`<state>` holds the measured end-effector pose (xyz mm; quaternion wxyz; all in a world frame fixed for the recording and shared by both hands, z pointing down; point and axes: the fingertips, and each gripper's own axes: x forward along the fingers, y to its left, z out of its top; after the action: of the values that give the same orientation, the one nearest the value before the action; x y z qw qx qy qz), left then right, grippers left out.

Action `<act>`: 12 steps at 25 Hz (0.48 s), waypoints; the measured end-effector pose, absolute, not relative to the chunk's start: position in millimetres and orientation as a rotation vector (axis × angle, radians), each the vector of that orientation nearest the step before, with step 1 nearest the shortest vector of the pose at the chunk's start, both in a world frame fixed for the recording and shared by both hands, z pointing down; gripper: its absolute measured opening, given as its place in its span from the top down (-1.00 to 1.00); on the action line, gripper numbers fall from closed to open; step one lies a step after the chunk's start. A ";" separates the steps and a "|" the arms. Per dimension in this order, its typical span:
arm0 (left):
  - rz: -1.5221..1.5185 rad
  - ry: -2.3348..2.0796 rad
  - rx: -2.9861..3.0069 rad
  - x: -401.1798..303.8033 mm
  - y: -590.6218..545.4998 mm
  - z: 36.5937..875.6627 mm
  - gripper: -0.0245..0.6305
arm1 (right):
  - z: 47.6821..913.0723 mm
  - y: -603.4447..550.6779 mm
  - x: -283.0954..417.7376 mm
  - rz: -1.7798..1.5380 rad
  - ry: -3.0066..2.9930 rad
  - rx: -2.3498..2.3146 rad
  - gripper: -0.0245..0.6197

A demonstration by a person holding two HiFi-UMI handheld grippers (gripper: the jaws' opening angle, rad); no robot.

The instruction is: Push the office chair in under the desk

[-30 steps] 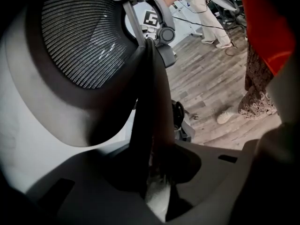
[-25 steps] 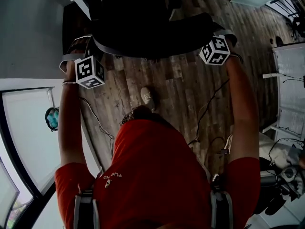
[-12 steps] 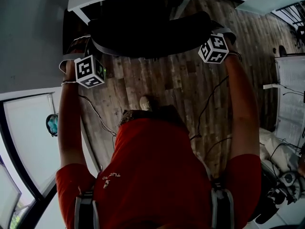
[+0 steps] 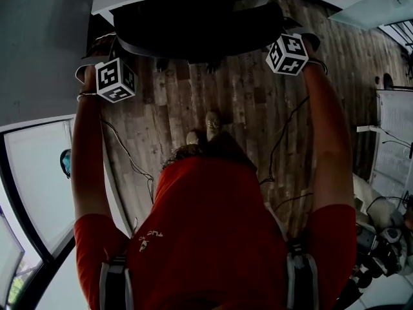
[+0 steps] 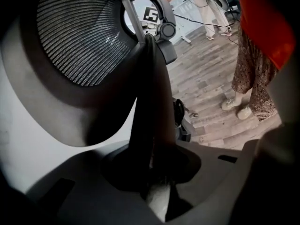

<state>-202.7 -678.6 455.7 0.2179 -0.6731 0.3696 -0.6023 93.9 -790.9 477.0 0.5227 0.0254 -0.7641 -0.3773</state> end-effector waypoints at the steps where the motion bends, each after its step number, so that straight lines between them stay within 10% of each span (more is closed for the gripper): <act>1: -1.679 1.031 -1.860 -205.7 -686.7 456.1 0.59 | 481.1 -799.3 93.5 -0.900 -1.826 0.049 0.63; 12: -1.786 1.070 -1.863 -232.2 -799.4 477.1 0.58 | 503.2 -912.7 67.2 -0.883 -1.852 -0.004 0.63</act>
<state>-232.2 -799.4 477.1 0.1729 -0.6568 0.3772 -0.6296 67.2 -912.7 503.2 0.5182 -0.0016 -0.7719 -0.3682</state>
